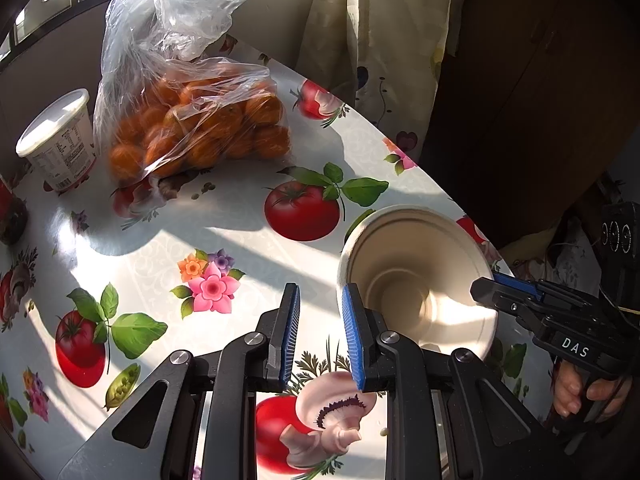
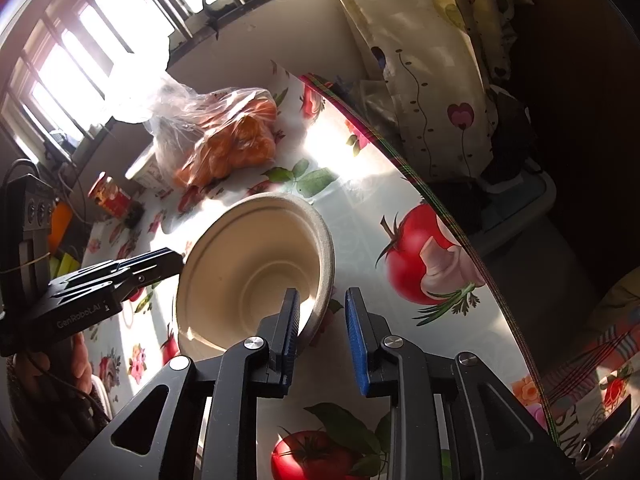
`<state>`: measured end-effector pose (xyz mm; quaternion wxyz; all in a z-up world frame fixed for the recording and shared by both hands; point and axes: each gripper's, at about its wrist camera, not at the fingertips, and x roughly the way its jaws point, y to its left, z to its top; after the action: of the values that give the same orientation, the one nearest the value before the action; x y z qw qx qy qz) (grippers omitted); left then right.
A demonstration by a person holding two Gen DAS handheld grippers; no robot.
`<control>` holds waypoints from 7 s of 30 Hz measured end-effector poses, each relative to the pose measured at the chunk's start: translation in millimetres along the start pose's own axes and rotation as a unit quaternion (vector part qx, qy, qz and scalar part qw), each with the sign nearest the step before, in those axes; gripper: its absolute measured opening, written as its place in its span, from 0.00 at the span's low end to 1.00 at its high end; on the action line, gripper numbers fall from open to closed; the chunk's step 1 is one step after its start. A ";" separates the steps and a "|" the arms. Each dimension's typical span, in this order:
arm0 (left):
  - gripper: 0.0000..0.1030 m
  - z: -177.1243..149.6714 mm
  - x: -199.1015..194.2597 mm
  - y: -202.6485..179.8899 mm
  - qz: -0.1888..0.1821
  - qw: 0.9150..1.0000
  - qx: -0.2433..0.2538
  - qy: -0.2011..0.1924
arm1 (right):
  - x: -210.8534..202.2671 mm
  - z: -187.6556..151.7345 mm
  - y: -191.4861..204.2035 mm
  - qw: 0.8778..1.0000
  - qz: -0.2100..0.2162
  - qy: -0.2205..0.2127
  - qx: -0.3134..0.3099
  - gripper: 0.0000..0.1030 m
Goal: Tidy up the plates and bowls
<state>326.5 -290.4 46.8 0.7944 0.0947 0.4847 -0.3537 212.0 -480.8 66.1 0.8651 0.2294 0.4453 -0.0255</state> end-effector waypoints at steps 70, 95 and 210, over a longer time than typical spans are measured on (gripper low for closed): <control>0.11 -8.9 -8.7 -12.8 -0.017 1.000 -0.002 -0.009 | -4.8 -0.2 7.2 1.000 -0.006 -0.009 -0.012 0.14; 0.11 -40.0 -73.1 -29.7 -0.019 0.999 -0.005 -0.045 | -65.6 -27.8 38.8 0.998 -0.002 -0.045 -0.040 0.14; 0.23 -161.0 -107.4 -53.5 -0.025 0.998 -0.050 -0.018 | -96.4 -150.3 60.5 0.998 -0.012 -0.019 -0.055 0.26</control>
<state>148.3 -199.6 64.5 0.7979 0.0362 0.4896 -0.3499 55.0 -379.1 89.4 0.8845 0.1758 0.4320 -0.0154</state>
